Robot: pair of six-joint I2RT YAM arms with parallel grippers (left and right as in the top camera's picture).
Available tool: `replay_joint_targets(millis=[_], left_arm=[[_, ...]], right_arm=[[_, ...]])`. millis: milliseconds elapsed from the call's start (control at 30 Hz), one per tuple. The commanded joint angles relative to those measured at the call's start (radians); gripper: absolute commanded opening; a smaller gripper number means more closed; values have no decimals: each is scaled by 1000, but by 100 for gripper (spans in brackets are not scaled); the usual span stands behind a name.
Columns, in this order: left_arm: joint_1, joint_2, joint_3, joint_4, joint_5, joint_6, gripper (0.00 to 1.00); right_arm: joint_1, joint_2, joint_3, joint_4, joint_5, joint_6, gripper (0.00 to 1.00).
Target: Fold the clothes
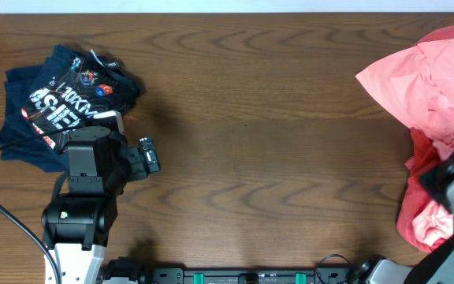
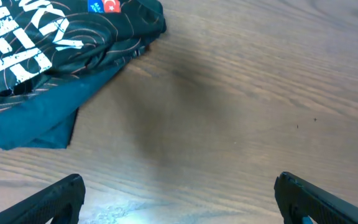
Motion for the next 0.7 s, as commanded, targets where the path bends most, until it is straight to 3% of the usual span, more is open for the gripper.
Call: replay_joint_targets(millis=[0,200,300,433,667], left_arm=[[3,-2,19,1,-1,9,98],[3,2,19,1,-1,9,98],[3,8,19,1,-1,8,98],[3,17,19,1,-1,3,98],[3,32,19,1,-1,1,98]], right_arm=[[-2,-88,179,-50,-195,-113,1],[139,-111,278,-110,-716,-361,1],[291,-110,276,-99,-893,-393,1],[543,-104,275,-17,-890,-364,1],[964,-44,274,159,-625,-207,1]])
